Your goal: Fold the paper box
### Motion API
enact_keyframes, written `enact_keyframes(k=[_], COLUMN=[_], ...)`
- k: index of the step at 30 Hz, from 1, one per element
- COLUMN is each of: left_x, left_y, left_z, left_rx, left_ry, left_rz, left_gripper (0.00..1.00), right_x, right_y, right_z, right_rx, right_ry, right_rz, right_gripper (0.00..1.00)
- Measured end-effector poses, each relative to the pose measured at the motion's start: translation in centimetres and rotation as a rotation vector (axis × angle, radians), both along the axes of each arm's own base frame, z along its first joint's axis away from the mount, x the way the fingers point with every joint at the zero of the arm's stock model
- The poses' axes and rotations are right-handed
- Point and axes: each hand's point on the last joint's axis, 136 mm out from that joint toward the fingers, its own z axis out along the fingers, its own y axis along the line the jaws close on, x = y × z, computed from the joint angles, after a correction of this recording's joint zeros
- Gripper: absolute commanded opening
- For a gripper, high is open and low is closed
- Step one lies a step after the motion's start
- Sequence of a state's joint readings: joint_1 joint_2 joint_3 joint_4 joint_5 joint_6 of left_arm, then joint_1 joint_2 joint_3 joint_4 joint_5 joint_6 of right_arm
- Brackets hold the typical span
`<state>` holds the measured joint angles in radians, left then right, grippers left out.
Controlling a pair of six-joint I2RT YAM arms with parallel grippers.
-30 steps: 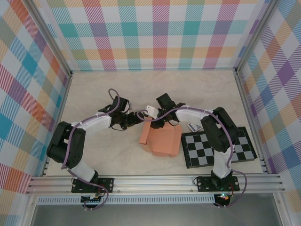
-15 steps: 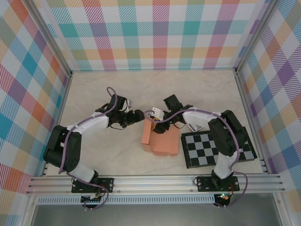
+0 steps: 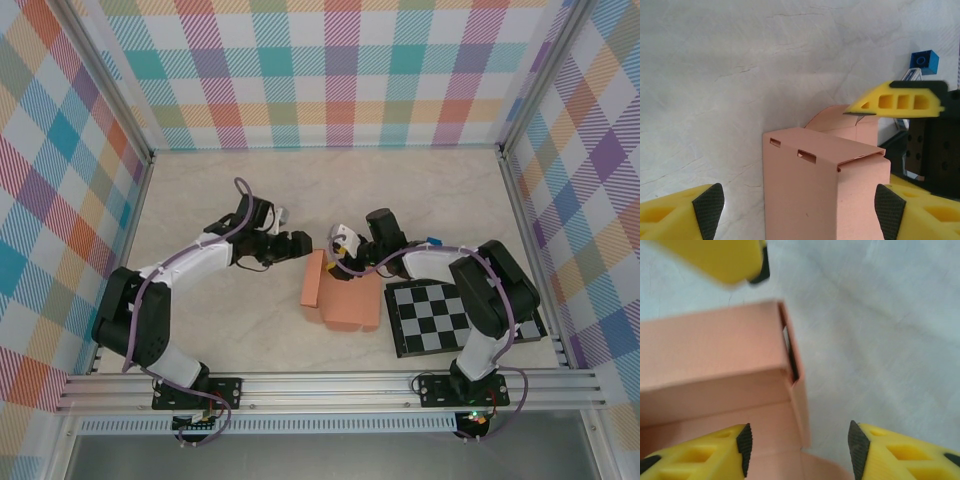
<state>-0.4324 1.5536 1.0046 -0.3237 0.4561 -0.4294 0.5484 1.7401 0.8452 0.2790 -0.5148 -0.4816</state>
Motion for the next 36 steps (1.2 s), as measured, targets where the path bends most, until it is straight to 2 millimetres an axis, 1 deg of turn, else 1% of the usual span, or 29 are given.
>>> enact_keyframes(k=[3,8,10,12,15,18,23,28,36], left_x=[-0.2,-0.5,-0.4,-0.3,0.0,0.1,0.2,0.2,0.5], left_y=[-0.5,-1.0,-1.1,-1.3,-1.4,-1.5,-1.8,-1.9,-2.1], left_z=[-0.3,-1.0,-1.2,-1.1,-1.1,-1.2,-1.2,-1.3,-1.4], left_rx=[0.007,0.018,0.019,0.019,0.019,0.017,0.011,0.007,0.002], left_ry=[0.007,0.02,0.024,0.022,0.019,0.023,0.027,0.03,0.034], left_rz=[-0.025,-0.05,-0.051,-0.055,-0.057,-0.06,-0.064,-0.067,-0.071], left_gripper=[0.82,0.82,0.82,0.82,0.82,0.82,0.82,0.82,0.81], right_x=[0.7,1.0,0.9,0.9,1.0,1.1,0.7,-0.1,0.3], right_y=[0.7,1.7,2.0,2.1,2.4,2.4,2.1,0.3,0.3], right_z=[1.1,1.2,1.2,1.2,1.2,1.1,0.1,-0.6,-0.3], right_rx=[0.047,0.076,0.079,0.08,0.075,0.062,0.029,-0.014,-0.004], right_ry=[-0.043,-0.07,-0.075,-0.077,-0.093,-0.1,-0.095,-0.098,-0.097], right_rz=[-0.004,0.003,0.006,0.002,-0.007,-0.02,-0.05,-0.104,-0.145], right_gripper=[0.46,0.41,0.37,0.35,0.35,0.4,0.45,0.44,0.4])
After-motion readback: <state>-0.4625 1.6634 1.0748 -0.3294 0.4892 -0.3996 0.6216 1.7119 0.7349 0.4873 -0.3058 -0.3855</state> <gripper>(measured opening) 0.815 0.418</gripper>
